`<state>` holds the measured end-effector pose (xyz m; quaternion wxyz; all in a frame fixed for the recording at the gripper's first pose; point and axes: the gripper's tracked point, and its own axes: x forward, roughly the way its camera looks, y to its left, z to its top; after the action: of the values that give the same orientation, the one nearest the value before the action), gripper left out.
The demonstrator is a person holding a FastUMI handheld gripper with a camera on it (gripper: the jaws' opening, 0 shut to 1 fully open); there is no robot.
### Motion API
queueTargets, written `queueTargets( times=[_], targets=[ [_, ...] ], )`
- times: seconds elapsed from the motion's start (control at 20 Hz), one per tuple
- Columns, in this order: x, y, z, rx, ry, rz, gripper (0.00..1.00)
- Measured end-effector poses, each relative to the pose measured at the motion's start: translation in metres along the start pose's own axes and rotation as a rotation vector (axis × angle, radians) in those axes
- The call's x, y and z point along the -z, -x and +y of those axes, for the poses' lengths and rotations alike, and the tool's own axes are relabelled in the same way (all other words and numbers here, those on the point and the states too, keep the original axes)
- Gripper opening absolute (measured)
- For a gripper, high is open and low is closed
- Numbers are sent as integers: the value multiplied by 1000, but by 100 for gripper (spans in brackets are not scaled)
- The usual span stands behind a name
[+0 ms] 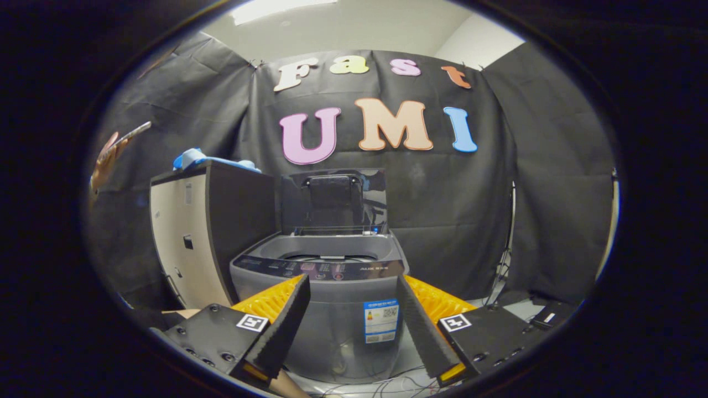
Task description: Put the clothes into the washing machine and then close the washing machine lid.
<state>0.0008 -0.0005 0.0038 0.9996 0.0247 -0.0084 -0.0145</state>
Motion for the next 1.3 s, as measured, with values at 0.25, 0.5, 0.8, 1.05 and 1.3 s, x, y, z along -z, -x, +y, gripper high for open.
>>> queueTargets(
  times=[0.25,0.5,0.8,1.05,1.3],
  targets=[
    [-57,-22,49,-73,16,-77,97],
    [-148,-68,126,-215,-4,-140,97],
    [-237,-132,231,-413,-98,-142,97],
    [-271,-182,307,-517,-62,-107,97],
    [-264,-217,378,-609,-5,-4,97]
  ],
)
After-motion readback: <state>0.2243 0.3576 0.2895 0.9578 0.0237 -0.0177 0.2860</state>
